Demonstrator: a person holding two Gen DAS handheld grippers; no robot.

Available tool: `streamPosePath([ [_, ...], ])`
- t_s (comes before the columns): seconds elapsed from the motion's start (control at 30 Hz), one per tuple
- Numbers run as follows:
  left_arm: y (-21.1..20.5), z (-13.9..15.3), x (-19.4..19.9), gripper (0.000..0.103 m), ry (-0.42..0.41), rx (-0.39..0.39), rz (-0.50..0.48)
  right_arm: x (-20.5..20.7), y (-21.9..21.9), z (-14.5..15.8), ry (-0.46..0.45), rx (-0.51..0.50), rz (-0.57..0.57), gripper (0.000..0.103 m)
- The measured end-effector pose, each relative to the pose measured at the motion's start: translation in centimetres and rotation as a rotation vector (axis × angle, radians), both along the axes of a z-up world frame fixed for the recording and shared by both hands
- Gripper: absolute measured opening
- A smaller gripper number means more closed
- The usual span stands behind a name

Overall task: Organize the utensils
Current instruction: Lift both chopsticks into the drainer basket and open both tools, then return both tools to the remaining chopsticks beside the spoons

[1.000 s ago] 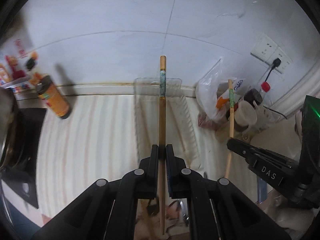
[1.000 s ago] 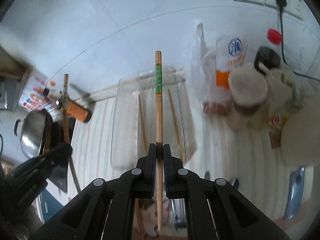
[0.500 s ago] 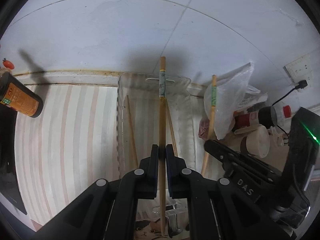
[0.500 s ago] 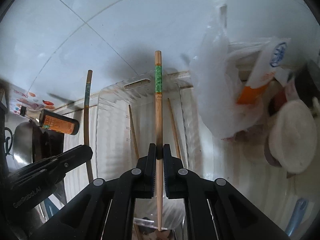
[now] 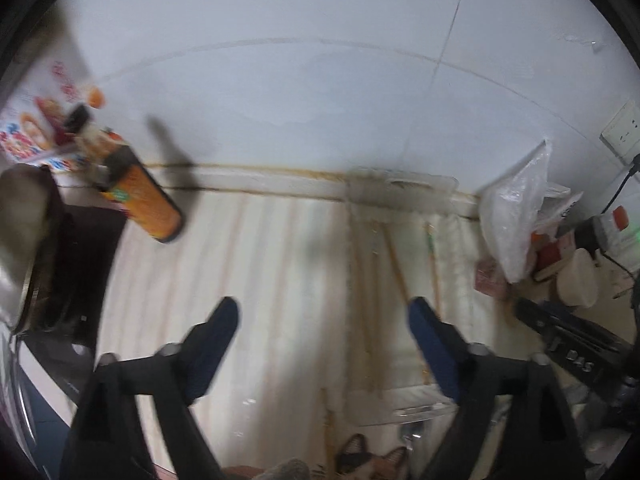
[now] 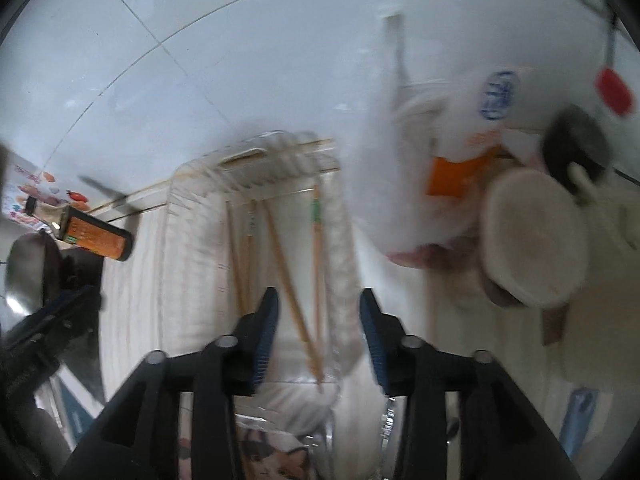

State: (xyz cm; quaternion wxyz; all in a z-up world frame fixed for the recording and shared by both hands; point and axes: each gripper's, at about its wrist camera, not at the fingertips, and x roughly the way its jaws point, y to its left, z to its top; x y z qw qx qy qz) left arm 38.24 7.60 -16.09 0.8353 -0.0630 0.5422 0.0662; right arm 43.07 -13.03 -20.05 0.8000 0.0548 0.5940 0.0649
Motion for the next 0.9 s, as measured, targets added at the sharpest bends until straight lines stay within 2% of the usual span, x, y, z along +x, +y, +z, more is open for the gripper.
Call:
streamPosePath([
  [0.07, 0.4, 0.0, -1.0, 0.103, -0.017, 0.011, 0.008, -1.3, -0.8, 0.4, -0.035, -0.025, -0.019, 0.070],
  [0.17, 0.7, -0.4, -2.7, 0.103, -0.008, 0.023, 0.011, -3.5, -1.8, 0.7, -0.060, -0.040, -0.033, 0.075],
  [0.37, 1.0, -2.5, -6.9, 0.103, 0.039, 0.053, 0.031, -8.2, -3.6, 0.7, -0.073, -0.014, -0.057, 0.076],
  [0.43, 0.9, -4.3, -8.9, 0.103, 0.084, 0.035, 0.022, -10.3, -4.4, 0.2, -0.058, 0.011, -0.073, 0.065],
  [0.47, 0.7, -5.2, -9.7, 0.103, 0.105, 0.035, 0.016, -11.1, -4.7, -0.2, -0.046, 0.011, -0.075, 0.049],
  [0.5, 0.5, -6.6, -10.8, 0.102, 0.134, 0.023, 0.005, -12.0, -5.0, -0.8, -0.024, 0.013, -0.078, 0.041],
  [0.53, 0.3, -7.4, -11.5, 0.101, 0.152, 0.013, -0.006, -12.6, -5.2, -1.3, -0.007, 0.021, -0.082, 0.040],
  [0.57, 0.1, -8.9, -12.4, 0.092, 0.185, -0.003, -0.018, -13.3, -5.6, -1.9, 0.010, 0.025, -0.085, 0.038],
  [0.6, -0.1, -10.2, -13.0, 0.075, 0.217, -0.019, -0.026, -14.0, -5.9, -2.7, 0.029, 0.020, -0.089, 0.037],
  [0.63, -0.4, -11.8, -13.5, 0.067, 0.256, -0.038, -0.038, -14.5, -6.2, -3.3, 0.043, 0.017, -0.094, 0.037],
  [0.7, -1.0, -14.2, -14.0, 0.033, 0.319, -0.077, -0.051, -15.6, -7.0, -4.4, 0.076, 0.019, -0.110, 0.037],
  [0.8, -1.7, -16.9, -14.4, 0.031, 0.373, -0.137, -0.061, -16.8, -7.5, -5.6, 0.112, 0.020, -0.127, 0.037],
  [0.9, -2.6, -17.7, -14.3, 0.028, 0.370, -0.154, -0.090, -17.5, -7.6, -6.2, 0.123, 0.008, -0.128, 0.037],
])
